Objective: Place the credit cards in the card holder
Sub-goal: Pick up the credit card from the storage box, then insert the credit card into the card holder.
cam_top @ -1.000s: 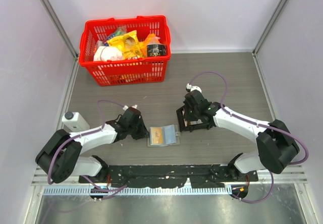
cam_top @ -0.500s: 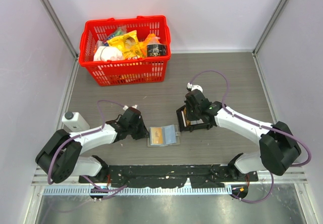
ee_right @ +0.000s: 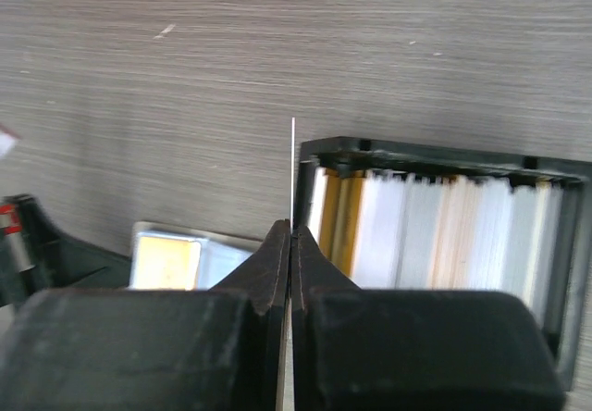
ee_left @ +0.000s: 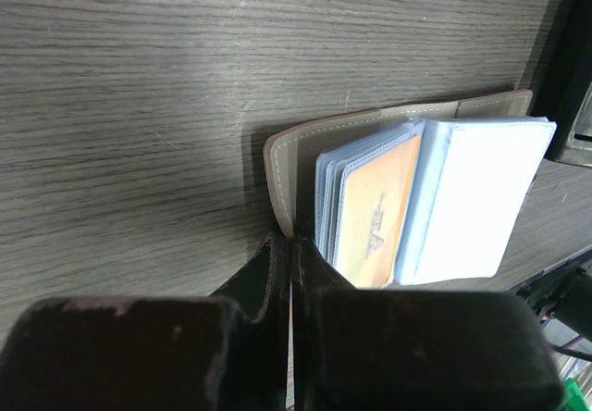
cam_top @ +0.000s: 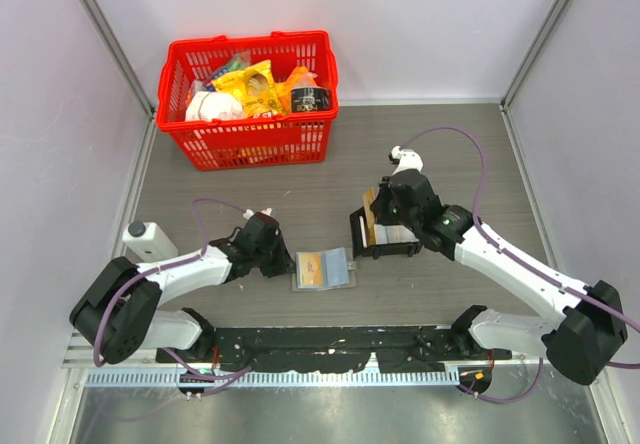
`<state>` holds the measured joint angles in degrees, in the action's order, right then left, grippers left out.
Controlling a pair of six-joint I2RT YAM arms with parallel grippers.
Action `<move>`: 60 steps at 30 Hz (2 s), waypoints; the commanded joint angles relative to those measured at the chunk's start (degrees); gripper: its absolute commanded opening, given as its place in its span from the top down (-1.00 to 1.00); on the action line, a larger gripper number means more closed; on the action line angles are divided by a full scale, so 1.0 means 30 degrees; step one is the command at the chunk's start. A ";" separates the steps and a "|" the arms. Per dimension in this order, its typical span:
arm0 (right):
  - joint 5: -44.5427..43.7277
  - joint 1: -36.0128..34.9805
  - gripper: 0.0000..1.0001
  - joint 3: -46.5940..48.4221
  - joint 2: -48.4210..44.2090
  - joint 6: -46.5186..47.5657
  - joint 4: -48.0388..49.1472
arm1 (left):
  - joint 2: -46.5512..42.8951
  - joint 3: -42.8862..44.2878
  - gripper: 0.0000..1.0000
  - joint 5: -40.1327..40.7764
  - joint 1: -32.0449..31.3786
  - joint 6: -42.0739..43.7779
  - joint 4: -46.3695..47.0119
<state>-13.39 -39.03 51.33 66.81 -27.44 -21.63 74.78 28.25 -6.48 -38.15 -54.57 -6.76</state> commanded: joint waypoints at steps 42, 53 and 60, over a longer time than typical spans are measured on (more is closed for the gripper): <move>-0.0636 -0.5917 0.98 -0.5684 0.0758 -0.7053 0.5156 | -0.0905 -0.0334 1.00 0.0520 -0.0086 -0.0151 -0.1407; -0.0313 -0.6472 0.98 -0.4485 0.1549 -0.6820 0.5246 | -0.0904 -0.0393 1.00 0.0461 -0.0056 -0.0181 -0.1261; -0.1252 -0.6855 0.98 -0.3370 0.1814 -0.6439 0.4014 | -0.0817 -0.0598 1.00 0.0490 -0.0086 -0.0152 -0.1202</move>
<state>-15.18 -59.02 38.30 72.97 -47.44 -9.87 72.58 27.66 -5.65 -38.20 -55.24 -9.85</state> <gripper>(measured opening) 0.045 0.014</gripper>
